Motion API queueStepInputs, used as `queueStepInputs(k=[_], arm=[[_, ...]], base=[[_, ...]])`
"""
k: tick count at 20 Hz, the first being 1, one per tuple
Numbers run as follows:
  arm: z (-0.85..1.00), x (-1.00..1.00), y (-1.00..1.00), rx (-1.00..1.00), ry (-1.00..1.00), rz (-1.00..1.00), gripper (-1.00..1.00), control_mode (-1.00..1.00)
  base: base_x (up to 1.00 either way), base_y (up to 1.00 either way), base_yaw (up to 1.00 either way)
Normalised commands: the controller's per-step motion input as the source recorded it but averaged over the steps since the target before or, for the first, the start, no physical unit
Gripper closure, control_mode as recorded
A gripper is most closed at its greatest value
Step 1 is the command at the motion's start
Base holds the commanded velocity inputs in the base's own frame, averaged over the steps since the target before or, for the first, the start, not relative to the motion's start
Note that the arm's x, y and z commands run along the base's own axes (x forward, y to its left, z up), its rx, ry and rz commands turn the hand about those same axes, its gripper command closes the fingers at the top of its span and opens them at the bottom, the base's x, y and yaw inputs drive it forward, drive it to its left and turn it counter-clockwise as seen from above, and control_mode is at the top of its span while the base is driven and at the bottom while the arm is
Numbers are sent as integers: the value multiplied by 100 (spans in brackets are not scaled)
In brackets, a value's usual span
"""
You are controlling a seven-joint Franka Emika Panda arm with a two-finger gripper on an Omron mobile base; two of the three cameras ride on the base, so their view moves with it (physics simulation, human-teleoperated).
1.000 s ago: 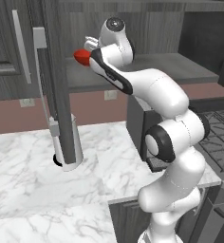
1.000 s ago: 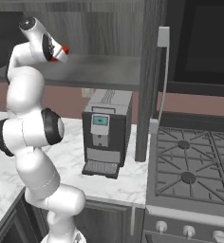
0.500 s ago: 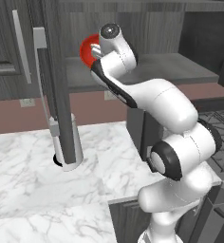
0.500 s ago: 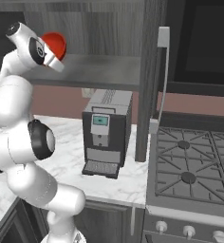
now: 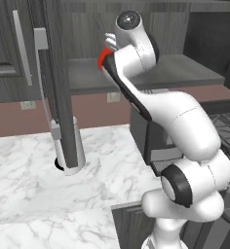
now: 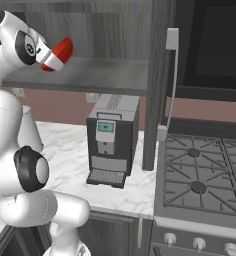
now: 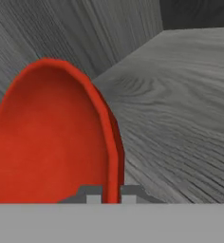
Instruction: Take the smaller bowl and place it next to the appetizer plate on the dining counter , and place the larger bowl next to the plate with cooked food.
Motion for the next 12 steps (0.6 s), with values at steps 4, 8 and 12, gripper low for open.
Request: queueStepInputs(k=[4,8,12], arm=[[33,-90,-3,0,0,0,100,-100],[-34,-98,-33,-3,-8,0,100,-100],[-12,-98,-58,-1,-20,0,100,-100]], base=[[0,0,0],[0,0,0],[0,0,0]])
